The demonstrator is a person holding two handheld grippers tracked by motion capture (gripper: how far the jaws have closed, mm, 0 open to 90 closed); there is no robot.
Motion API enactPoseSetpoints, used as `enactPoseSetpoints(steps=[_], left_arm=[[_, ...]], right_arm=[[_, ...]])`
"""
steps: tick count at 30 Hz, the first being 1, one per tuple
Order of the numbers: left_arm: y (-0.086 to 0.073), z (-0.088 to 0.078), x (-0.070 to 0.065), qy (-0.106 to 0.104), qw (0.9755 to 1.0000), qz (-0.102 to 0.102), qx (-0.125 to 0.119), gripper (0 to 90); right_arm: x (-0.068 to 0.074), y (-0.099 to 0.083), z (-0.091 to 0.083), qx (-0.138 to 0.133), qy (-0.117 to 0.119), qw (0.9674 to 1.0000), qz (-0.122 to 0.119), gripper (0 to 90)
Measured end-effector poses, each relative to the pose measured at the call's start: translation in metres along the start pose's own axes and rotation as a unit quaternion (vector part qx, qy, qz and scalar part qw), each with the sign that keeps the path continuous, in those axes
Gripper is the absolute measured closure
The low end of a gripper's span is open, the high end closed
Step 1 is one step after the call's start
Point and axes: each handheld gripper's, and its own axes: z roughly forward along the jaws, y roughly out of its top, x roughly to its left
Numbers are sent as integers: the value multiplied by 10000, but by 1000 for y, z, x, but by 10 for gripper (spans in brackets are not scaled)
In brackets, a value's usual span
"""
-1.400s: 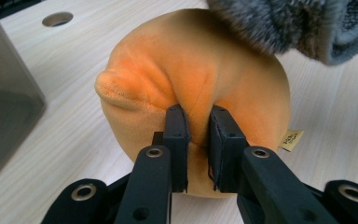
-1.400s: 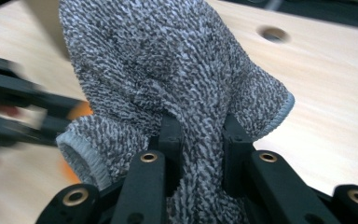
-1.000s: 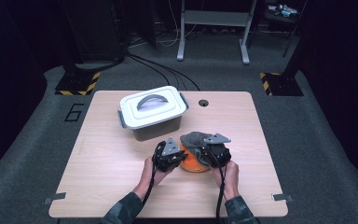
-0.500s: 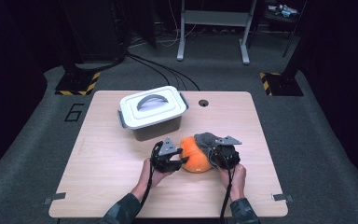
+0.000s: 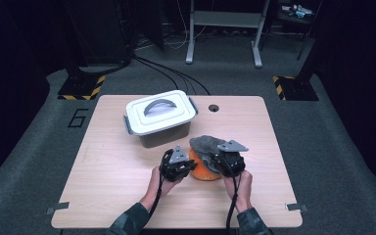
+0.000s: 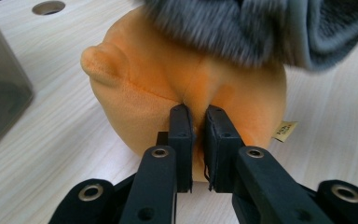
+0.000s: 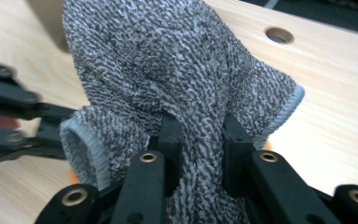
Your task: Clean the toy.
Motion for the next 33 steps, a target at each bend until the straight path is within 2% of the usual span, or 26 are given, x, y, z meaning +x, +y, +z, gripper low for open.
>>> enactPoseSetpoints(steps=[2, 5, 7, 9, 10, 14, 17, 20, 22, 24, 25, 26, 27, 28, 29, 31, 33], left_arm=[[-2, 0, 2, 15, 10000, -45, 0, 835], [-3, -1, 2, -8, 10000, -46, -33, 846], [-2, 1, 1, 41, 10000, 11, -44, 849], [-2, 1, 0, 34, 10000, -1, -40, 852], [-2, 1, 1, 19, 10000, -3, -38, 852], [-3, 2, 0, 4, 10000, 11, -48, 851], [-2, 2, -1, 27, 10000, 31, -60, 851], [-1, 2, 0, 25, 10000, 25, -40, 846], [3, -1, 0, 24, 10000, 9, -63, 784], [9, -6, -1, 118, 9998, -24, -180, 614], [9, -6, -1, 118, 9998, -24, -180, 568], [14, -7, -2, 156, 9998, 37, -143, 568], [17, -6, -3, 202, 9997, 46, -120, 512], [21, -1, -3, 177, 9998, 103, -10, 529], [21, 2, -5, 150, 9998, 140, 70, 585], [20, 5, -6, 127, 9998, 135, 104, 696], [19, 5, -6, 158, 9998, 106, 40, 767]], right_arm=[[8, 1, 7, 136, -109, 9996, -242, 740], [1, -4, 18, 279, -193, 9992, -196, 743], [-6, -7, 18, 310, -221, 9992, -120, 744], [-13, -10, 19, 353, -402, 9985, -113, 744], [-18, -13, 19, 381, -424, 9984, -67, 744], [-40, -27, 22, 434, -466, 9973, 369, 744], [-49, -35, 25, 475, -431, 9963, 572, 743], [-54, -38, 26, 493, -375, 9958, 671, 743], [-54, -38, 25, 499, -364, 9960, 649, 743], [-54, -37, 25, 497, -381, 9958, 666, 743], [-54, -37, 25, 497, -381, 9958, 666, 743], [-54, -37, 25, 492, -414, 9954, 704, 743], [-56, -38, 25, 492, -357, 9956, 716, 742], [-56, -38, 25, 498, -356, 9956, 704, 742], [-56, -38, 24, 506, -353, 9957, 685, 741], [-55, -36, 21, 494, -399, 9957, 677, 741], [-54, -30, 12, 361, -425, 9966, 609, 740]])
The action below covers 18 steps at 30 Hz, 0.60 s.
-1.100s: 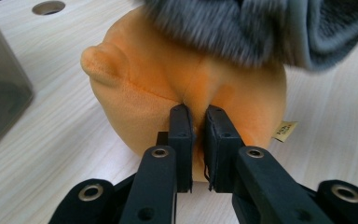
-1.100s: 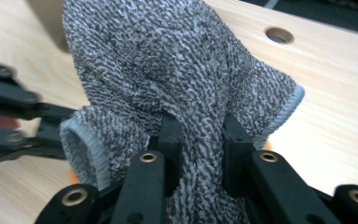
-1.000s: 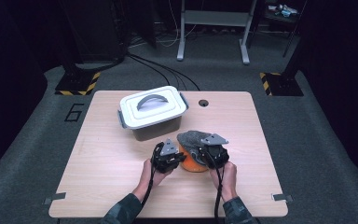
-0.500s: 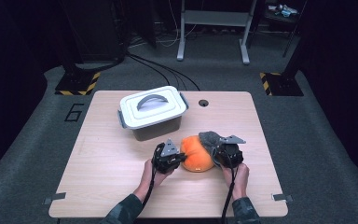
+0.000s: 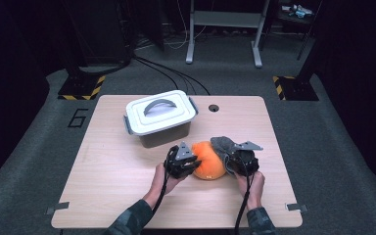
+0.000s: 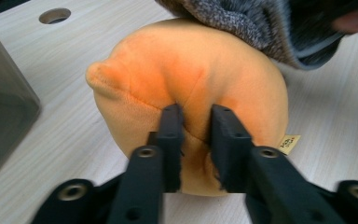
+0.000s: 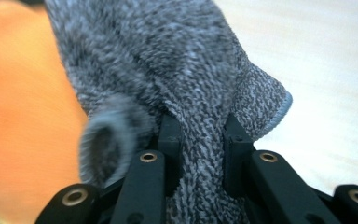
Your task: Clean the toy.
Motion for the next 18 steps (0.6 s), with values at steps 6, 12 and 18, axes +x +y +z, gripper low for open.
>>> enactPoseSetpoints(steps=[6, 12, 18], left_arm=[[-2, 0, 0, -23, 10000, -20, -19, 831], [-10, -1, 4, 4, 10000, -89, -26, 850], [-11, 0, 5, -10, 10000, -71, -59, 850]], right_arm=[[41, 26, -21, -363, 438, 9972, -488, 738], [56, 25, -1, -69, 315, 9966, -759, 741], [26, 17, 5, 83, 69, 9990, -429, 741]])
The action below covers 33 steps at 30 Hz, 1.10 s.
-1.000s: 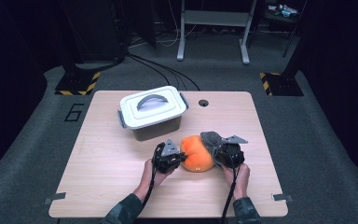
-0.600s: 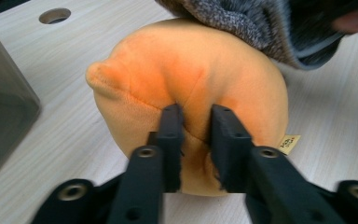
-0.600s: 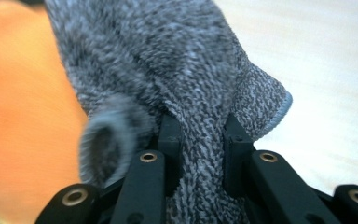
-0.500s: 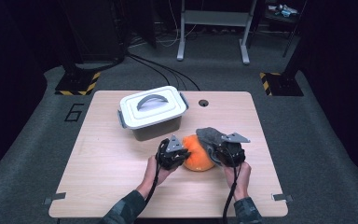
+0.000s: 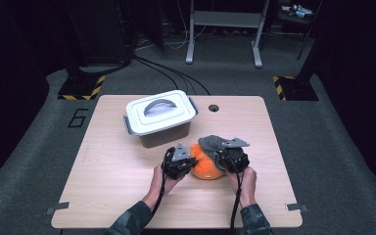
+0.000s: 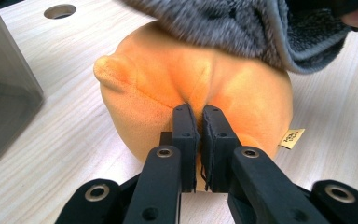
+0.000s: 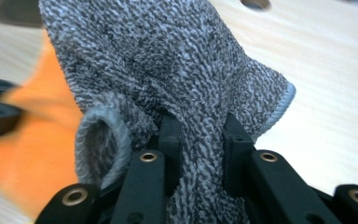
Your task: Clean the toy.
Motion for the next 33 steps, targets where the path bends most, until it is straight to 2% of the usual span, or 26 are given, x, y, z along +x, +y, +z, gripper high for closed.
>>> enactPoseSetpoints(steps=[2, 4, 7, 9, 11, 14, 16, 18, 20, 23, 24, 25, 27, 28, 33], left_arm=[[0, 0, 0, 1, 10000, -16, -27, 850], [0, 1, 0, -3, 10000, -26, -29, 850], [1, 1, -2, 18, 10000, -22, -23, 849], [2, 1, -4, 59, 10000, -13, -47, 849], [1, 0, -3, 24, 10000, -63, -58, 849], [1, 0, -3, 13, 10000, -73, -39, 849], [1, 0, -3, 76, 10000, -50, -27, 849], [0, 0, -2, 139, 9999, -50, 2, 850], [-1, 1, 0, 71, 9998, -167, -36, 850], [-1, 1, -1, 67, 9998, -165, -57, 850], [-1, 1, 0, 68, 9999, -145, -61, 850], [-1, 1, 0, 61, 9998, -150, -70, 850], [-2, 2, 0, 59, 9998, -167, -93, 850], [-2, 2, 0, 33, 9998, -183, -95, 850], [-1, 2, 0, 17, 9997, -181, -144, 842]], right_arm=[[-11, -5, 3, 65, -98, 9998, 154, 740], [-19, -11, 6, 99, -30, 9992, 385, 739], [-23, -14, 7, 136, 36, 9990, 426, 738], [-22, -10, 2, 89, 10, 9991, 424, 736], [-19, -5, -9, -98, 16, 9994, 327, 736], [-1, 7, -25, -310, 327, 9989, 151, 736], [13, 14, -25, -301, 400, 9987, -126, 735], [22, 14, -14, -50, 266, 9990, -343, 737], [19, 8, -4, 9, 240, 9994, -249, 738], [9, 3, 0, 16, 192, 9998, -82, 738], [6, 2, 0, 36, 86, 9999, -138, 738], [4, 0, 1, 75, 19, 9999, -89, 738], [-2, -3, 2, 127, 42, 9999, 44, 738], [-5, -4, 2, 177, -27, 9998, -7, 738], [-11, -8, 5, 161, 18, 9998, 97, 738]])
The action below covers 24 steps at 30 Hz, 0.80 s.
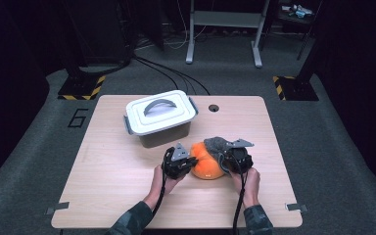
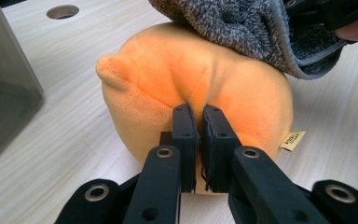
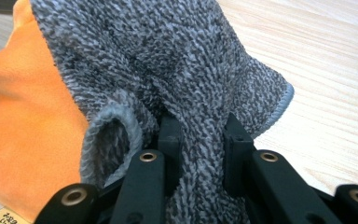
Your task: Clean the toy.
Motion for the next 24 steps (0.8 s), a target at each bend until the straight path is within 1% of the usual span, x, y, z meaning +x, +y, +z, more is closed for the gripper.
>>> enactPoseSetpoints(steps=[1, 2, 3, 4, 5, 6, 7, 9, 10, 12, 13, 14, 15, 16, 17, 18, 19, 20, 21, 22, 23, 24], left_arm=[[0, -1, 0, -22, 10000, -33, -57, 806], [1, -2, 1, -45, 9999, -93, -100, 702], [2, -2, 1, 63, 9999, -101, -84, 603], [2, -3, 2, 88, 9999, -74, -46, 533], [2, -2, 4, 33, 9999, -105, -43, 518], [1, -1, 4, -5, 9999, -153, -81, 526], [1, 0, 5, -81, 9999, -131, -43, 568], [0, 2, 2, -151, 9998, -131, -50, 694], [0, 3, 1, -124, 9999, -53, -54, 749], [1, 2, 0, -80, 10000, -26, -33, 807], [1, 2, -1, -38, 10000, -14, -51, 820], [1, 1, -1, -47, 10000, -13, -29, 828], [1, 1, -2, -41, 10000, -16, -18, 833], [1, 1, -2, -24, 10000, -20, -4, 836], [1, 1, -2, -24, 10000, -20, -4, 838], [1, 1, -2, -8, 10000, -36, -14, 838], [1, 1, -1, 2, 10000, -53, -6, 840], [0, 1, 0, 25, 9999, -115, 17, 842], [0, 1, 1, 26, 9999, -148, 25, 843], [-1, 1, 2, 22, 9998, -178, -2, 844], [-1, 0, 3, -14, 9998, -213, -11, 845], [-1, 0, 3, 5, 9997, -226, -32, 845]], right_arm=[[1, 0, 0, 19, -29, 10000, 35, 738], [2, 0, 0, 19, -62, 10000, 47, 738], [2, 0, 0, 0, -65, 10000, 62, 738], [1, -1, 1, -2, -38, 10000, -14, 738], [0, -1, 1, -4, -26, 10000, -4, 738], [0, -1, 0, 23, -17, 10000, 74, 738], [0, -1, 1, -15, -6, 10000, 43, 738], [1, -1, 0, -31, 14, 10000, 72, 737], [-1, -2, 0, -30, 28, 10000, -4, 737], [-1, 1, -6, -87, 123, 9998, 126, 733], [-1, 4, -13, -230, 147, 9995, 185, 731], [0, 7, -21, -314, 272, 9990, 184, 731], [3, 10, -28, -413, 420, 9981, 197, 730], [10, 14, -34, -455, 458, 9978, 122, 730], [10, 14, -34, -455, 458, 9978, 122, 730], [19, 16, -37, -442, 461, 9980, 22, 730], [28, 18, -37, -418, 563, 9975, -121, 730], [41, 18, -31, -306, 494, 9978, -319, 729], [45, 16, -27, -254, 401, 9981, -395, 730], [43, 14, -23, -252, 426, 9979, -415, 731], [37, 12, -21, -239, 474, 9980, -339, 733], [32, 11, -19, -239, 445, 9984, -250, 734]])
